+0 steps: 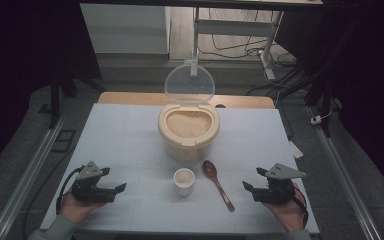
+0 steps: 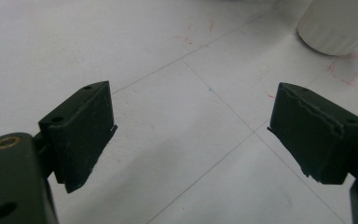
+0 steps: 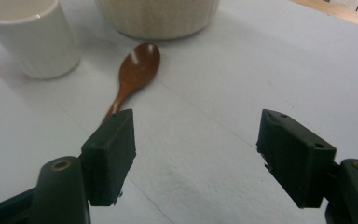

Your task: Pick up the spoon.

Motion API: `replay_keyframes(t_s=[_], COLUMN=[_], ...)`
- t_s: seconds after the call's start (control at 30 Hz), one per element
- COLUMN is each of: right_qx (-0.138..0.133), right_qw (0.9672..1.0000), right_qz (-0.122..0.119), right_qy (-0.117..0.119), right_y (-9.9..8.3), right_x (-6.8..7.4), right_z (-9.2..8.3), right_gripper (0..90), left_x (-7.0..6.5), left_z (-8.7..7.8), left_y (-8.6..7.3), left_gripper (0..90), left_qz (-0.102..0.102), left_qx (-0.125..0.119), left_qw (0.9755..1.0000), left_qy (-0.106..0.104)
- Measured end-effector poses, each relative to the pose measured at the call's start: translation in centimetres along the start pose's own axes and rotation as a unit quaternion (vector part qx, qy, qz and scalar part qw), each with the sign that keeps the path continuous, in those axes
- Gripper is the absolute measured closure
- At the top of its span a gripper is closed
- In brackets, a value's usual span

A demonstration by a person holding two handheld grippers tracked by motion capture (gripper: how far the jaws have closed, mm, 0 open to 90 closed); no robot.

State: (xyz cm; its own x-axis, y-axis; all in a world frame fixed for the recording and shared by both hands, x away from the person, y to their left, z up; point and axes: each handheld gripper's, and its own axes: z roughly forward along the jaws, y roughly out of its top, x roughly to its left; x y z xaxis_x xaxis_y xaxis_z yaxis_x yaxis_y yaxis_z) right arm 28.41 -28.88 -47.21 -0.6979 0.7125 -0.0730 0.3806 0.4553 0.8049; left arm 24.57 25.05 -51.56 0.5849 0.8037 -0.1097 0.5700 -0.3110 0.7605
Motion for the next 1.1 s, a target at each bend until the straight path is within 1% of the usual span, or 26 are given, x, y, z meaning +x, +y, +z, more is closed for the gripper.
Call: replay_keyframes(t_s=[0.07, 0.1, 0.13, 0.17, 0.27, 0.3, 0.33, 0.4, 0.43, 0.6, 0.63, 0.67, 0.73, 0.8, 0.83, 0.87, 0.9, 0.93, 1.0, 1.03, 1.1], right_qx=[0.005, 0.005, 0.009, 0.009, 0.020, 0.020, 0.028, 0.029, 0.037, 0.050, 0.056, 0.069, 0.074, 0.084, 0.091, 0.091, 0.100, 0.102, 0.105, 0.115, 0.123], right_qw=[1.0000, 1.0000, 0.9999, 0.9999, 0.9997, 0.9997, 0.9995, 0.9994, 0.9991, 0.9984, 0.9981, 0.9971, 0.9967, 0.9958, 0.9950, 0.9950, 0.9942, 0.9939, 0.9935, 0.9921, 0.9911], right_qz=[0.003, 0.003, 0.005, 0.005, 0.008, 0.008, 0.006, 0.006, 0.006, 0.007, 0.005, 0.008, 0.010, 0.014, 0.013, 0.013, 0.010, 0.013, 0.012, 0.010, 0.012], right_qy=[0.004, 0.004, 0.004, 0.004, 0.011, 0.011, 0.016, 0.018, 0.022, 0.026, 0.028, 0.032, 0.032, 0.035, 0.038, 0.038, 0.039, 0.041, 0.043, 0.049, 0.052], right_y=[0.7, 0.7, 1.4, 1.4, 2.6, 2.6, 3.1, 3.3, 3.7, 4.2, 4.3, 4.5, 4.6, 4.8, 5.2, 5.2, 5.6, 5.7, 5.9, 6.3, 6.5], right_x=[0.3, 0.3, 0.7, 0.7, 1.4, 1.4, 1.8, 1.8, 2.1, 2.5, 2.6, 2.8, 2.9, 3.0, 3.2, 3.2, 3.5, 3.7, 3.8, 4.2, 4.6], right_z=[-0.2, -0.2, -0.4, -0.4, -0.6, -0.6, -0.5, -0.4, -0.3, 0.1, 0.2, 0.5, 0.6, 0.9, 1.1, 1.1, 1.2, 1.3, 1.4, 1.7, 1.9], right_gripper=[29.6, 29.6, 30.5, 30.5, 30.9, 30.9, 31.0, 31.2, 31.2, 31.4, 31.4, 31.3, 31.4, 31.4, 31.4, 31.4, 31.4, 31.5, 31.5, 31.7, 31.8], left_x=[0.0, -0.1, -0.1, -0.2, -0.3, -0.3, -0.3, -0.3, -0.3, -0.3, -0.3, -0.3, -0.3, -0.3, -0.3, -0.3, -0.4, -0.4, -0.4, -0.4, -0.4], left_z=[0.0, 0.1, 0.1, 0.2, 0.3, 0.3, 0.3, 0.3, 0.3, 0.4, 0.4, 0.5, 0.5, 0.5, 0.5, 0.5, 0.5, 0.6, 0.6, 0.6, 0.6], left_y=[0.0, 0.0, -0.1, -0.1, 0.0, 0.0, 0.0, 0.0, 0.0, -0.1, -0.1, -0.1, -0.1, -0.1, -0.1, -0.1, -0.1, -0.1, -0.1, 0.0, 0.0], left_gripper=[13.6, 13.6, 13.5, 13.5, 13.3, 13.3, 13.3, 13.3, 13.3, 13.3, 13.3, 13.2, 13.3, 13.2, 13.2, 13.2, 13.2, 13.1, 13.0, 12.9, 12.9], left_qz=[0.001, 0.003, 0.004, 0.006, 0.008, 0.009, 0.008, 0.009, 0.008, 0.006, 0.006, 0.006, 0.005, 0.005, 0.005, 0.005, 0.005, 0.006, 0.005, 0.005, 0.006], left_qx=[0.000, 0.001, 0.002, 0.003, 0.005, 0.005, 0.005, 0.006, 0.006, 0.007, 0.008, 0.009, 0.009, 0.010, 0.010, 0.010, 0.011, 0.011, 0.013, 0.012, 0.012], left_qw=[1.0000, 1.0000, 1.0000, 1.0000, 1.0000, 0.9999, 1.0000, 0.9999, 0.9999, 1.0000, 0.9999, 0.9999, 0.9999, 0.9999, 0.9999, 0.9999, 0.9999, 0.9999, 0.9999, 0.9999, 0.9999], left_qy=[0.000, 0.000, 0.000, 0.000, 0.000, 0.000, 0.000, 0.001, 0.001, 0.001, 0.001, 0.001, 0.001, 0.001, 0.001, 0.000, 0.000, 0.000, 0.000, 0.001, 0.001])
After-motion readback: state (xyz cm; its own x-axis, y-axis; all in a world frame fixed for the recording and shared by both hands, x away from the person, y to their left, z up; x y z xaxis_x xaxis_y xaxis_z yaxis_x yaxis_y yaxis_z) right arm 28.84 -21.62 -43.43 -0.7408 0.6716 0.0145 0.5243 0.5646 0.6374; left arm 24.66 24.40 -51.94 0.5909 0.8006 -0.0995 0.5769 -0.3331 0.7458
